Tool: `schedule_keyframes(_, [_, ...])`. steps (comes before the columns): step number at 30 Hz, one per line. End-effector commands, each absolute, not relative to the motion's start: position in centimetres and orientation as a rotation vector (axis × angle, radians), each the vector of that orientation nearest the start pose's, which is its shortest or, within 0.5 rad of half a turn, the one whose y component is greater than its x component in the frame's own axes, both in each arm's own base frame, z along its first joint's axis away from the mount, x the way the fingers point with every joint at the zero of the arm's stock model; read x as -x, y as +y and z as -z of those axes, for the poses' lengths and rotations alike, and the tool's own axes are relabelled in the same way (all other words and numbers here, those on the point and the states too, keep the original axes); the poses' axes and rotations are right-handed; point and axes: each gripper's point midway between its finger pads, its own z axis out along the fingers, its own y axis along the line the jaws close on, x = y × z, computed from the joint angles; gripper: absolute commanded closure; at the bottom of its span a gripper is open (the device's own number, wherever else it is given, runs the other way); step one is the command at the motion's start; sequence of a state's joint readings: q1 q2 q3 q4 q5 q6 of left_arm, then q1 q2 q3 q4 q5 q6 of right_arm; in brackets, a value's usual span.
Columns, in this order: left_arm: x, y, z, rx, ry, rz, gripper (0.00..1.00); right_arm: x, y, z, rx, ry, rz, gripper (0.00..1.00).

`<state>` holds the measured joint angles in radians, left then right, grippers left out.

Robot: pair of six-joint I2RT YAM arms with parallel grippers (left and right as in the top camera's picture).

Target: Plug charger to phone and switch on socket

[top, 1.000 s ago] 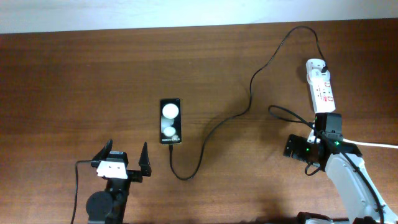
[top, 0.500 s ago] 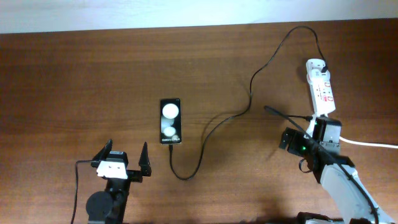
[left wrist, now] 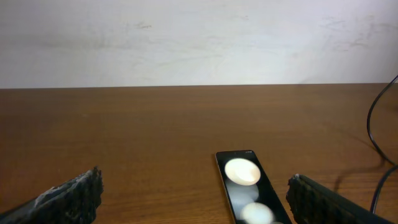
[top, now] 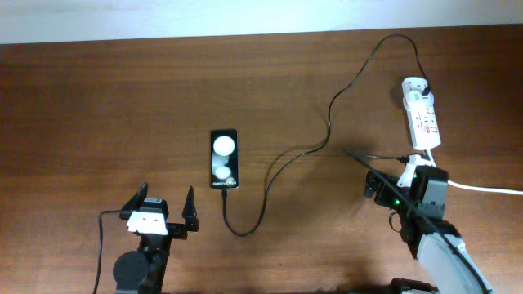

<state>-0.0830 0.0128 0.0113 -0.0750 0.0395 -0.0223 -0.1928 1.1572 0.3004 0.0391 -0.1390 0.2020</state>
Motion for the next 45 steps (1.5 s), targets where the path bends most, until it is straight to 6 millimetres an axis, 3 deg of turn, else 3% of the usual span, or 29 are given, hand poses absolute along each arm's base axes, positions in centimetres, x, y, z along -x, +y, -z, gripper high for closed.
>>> schedule_keyframes(1, [-24.5, -2.5, -15.7, -0.081, 1.648, 0.094, 0.01, -28.2, -2.4, -3.5, -0.366, 2.311, -0.208, 0.01])
schedule_keyframes(14, [-24.5, -2.5, -15.7, -0.081, 1.648, 0.094, 0.01, -26.8, -1.1, -4.4, -0.268, 2.08, -0.247, 0.01])
schedule_keyframes(38, [-24.5, -2.5, -15.7, -0.081, 1.648, 0.094, 0.01, -24.8, -0.4, -6.6, -0.22, 2.033, -0.156, 0.01])
schedule_keyframes(45, [-24.5, -2.5, -15.7, -0.081, 1.648, 0.094, 0.01, -24.9, 0.0, -9.3, -0.187, 1.919, -0.178, 0.01])
